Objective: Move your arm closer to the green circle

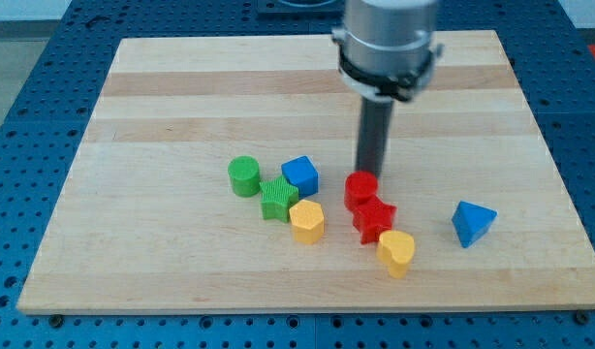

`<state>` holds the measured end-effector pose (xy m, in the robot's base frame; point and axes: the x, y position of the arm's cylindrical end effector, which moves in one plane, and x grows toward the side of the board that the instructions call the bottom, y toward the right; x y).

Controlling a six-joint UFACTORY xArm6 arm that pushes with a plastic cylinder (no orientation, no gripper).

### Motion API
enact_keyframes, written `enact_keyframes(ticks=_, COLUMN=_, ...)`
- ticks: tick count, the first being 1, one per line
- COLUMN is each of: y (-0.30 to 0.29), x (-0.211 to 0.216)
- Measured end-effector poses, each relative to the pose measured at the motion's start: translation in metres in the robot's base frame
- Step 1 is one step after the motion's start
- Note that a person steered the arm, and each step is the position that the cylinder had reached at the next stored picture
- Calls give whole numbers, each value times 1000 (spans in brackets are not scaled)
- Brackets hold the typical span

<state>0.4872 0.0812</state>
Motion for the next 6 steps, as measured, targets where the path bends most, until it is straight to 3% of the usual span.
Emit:
enact_keyframes(ticks=1, y=33, x=55)
enact_keyframes(ticks=2, y=43, x=60)
enact_keyframes(ticks=4, y=-19, x=-76)
enact_keyframes(ticks=5, y=-75, x=-111)
enact_keyframes(ticks=6, y=-149, x=-74)
